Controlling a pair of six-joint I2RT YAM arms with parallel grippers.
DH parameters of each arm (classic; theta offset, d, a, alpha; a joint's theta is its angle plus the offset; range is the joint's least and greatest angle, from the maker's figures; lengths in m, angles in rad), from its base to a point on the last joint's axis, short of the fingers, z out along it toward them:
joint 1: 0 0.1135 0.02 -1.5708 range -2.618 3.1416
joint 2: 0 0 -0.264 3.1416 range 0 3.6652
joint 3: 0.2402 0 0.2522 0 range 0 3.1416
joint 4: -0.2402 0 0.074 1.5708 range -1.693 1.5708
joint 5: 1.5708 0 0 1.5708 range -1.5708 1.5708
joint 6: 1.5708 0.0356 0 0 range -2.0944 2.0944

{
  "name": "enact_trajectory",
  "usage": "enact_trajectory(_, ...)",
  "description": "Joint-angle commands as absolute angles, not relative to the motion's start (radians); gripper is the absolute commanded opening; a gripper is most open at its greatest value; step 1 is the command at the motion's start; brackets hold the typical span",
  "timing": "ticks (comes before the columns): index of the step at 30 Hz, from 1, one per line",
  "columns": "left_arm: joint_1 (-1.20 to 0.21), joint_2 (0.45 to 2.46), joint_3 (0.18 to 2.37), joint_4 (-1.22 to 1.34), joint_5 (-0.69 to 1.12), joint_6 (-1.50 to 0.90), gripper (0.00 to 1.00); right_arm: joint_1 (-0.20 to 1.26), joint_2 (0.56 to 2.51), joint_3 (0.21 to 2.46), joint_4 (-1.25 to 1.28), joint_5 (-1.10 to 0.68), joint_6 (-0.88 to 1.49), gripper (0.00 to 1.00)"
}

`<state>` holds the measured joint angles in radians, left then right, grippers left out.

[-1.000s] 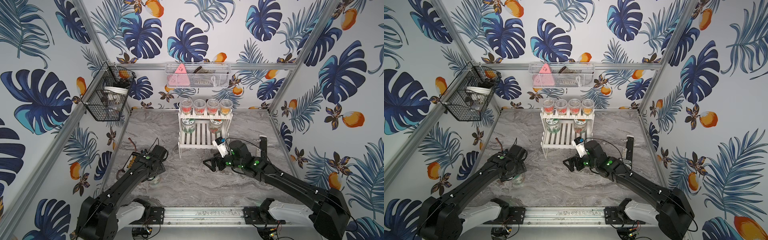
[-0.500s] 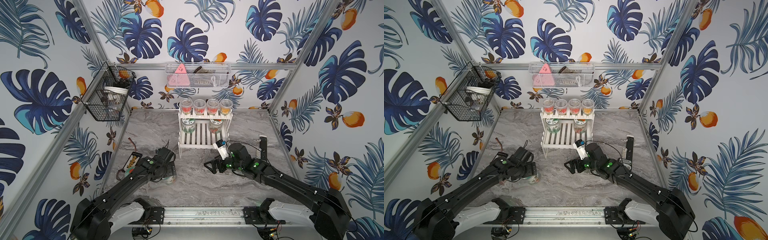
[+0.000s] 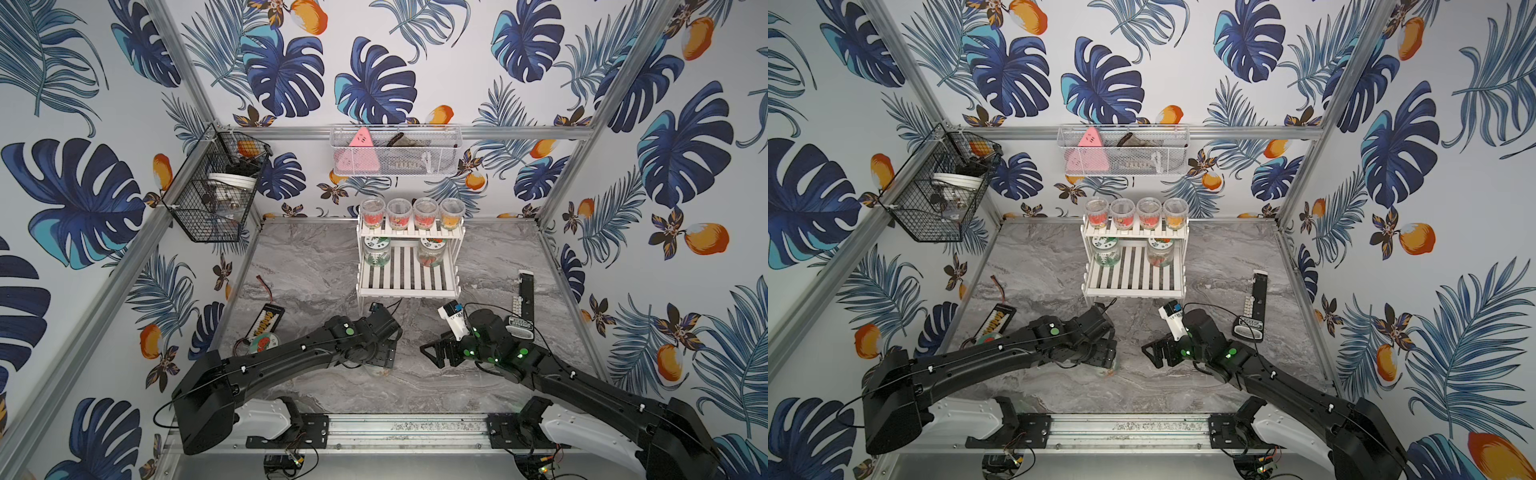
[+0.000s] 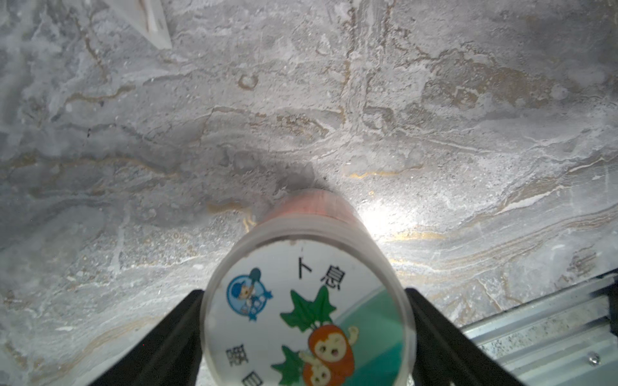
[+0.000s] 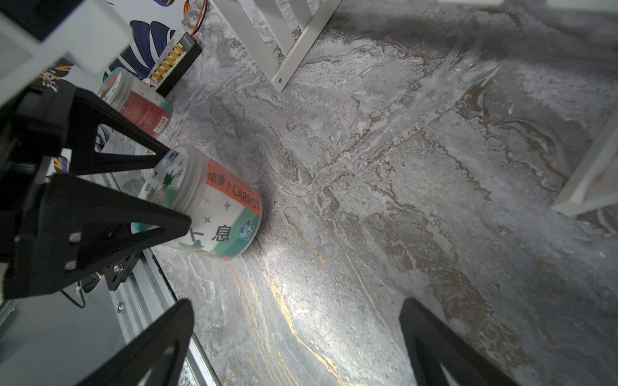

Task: Place the seed container on the shelf
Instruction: Move the seed jar to the center of the board.

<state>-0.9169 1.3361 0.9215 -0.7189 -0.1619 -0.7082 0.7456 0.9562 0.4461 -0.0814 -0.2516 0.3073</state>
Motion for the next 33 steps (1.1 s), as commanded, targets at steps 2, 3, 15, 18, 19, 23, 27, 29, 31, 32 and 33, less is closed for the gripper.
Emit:
enact_trajectory(2, -0.952, 1.396, 0.969, -0.668, -0.229, -0.679, 0.75, 0.747, 0.902, 0.369, 0.064, -0.283, 0.299, 0.97)
enact_trajectory(3, -0.96, 1.412, 0.978, -0.666, -0.233, -0.677, 0.75, 0.747, 0.892, 0.346, 0.095, -0.289, 0.294, 0.96)
enact_trajectory(15, -1.021, 1.503, 1.041, -0.727, -0.301, -0.661, 0.97, 0.772, 0.905, 0.258, 0.226, -0.267, 0.254, 0.93)
enact_trajectory(18, -1.02, 1.477, 1.035, -0.727, -0.293, -0.661, 0.99, 0.788, 0.912, 0.245, 0.259, -0.253, 0.242, 0.93)
enact_trajectory(19, -1.021, 1.468, 1.032, -0.724, -0.289, -0.66, 0.99, 0.795, 0.914, 0.241, 0.27, -0.247, 0.236, 0.93)
enact_trajectory(23, -1.021, 1.455, 1.031, -0.742, -0.281, -0.657, 0.99, 0.811, 0.935, 0.239, 0.299, -0.226, 0.22, 0.93)
enact_trajectory(27, -1.02, 1.433, 1.003, -0.759, -0.293, -0.644, 0.99, 0.843, 0.979, 0.241, 0.347, -0.216, 0.192, 0.93)
enact_trajectory(29, -1.01, 1.417, 0.976, -0.738, -0.275, -0.63, 0.99, 0.872, 1.01, 0.237, 0.38, -0.195, 0.167, 0.93)
enact_trajectory(31, -0.998, 1.41, 0.962, -0.712, -0.241, -0.614, 0.99, 0.907, 1.04, 0.229, 0.426, -0.162, 0.143, 0.94)
enact_trajectory(32, -0.993, 1.411, 0.958, -0.7, -0.231, -0.607, 0.99, 0.923, 1.057, 0.225, 0.448, -0.145, 0.133, 0.94)
enact_trajectory(33, -0.989, 1.414, 0.958, -0.692, -0.222, -0.6, 0.99, 0.936, 1.072, 0.223, 0.468, -0.132, 0.127, 0.95)
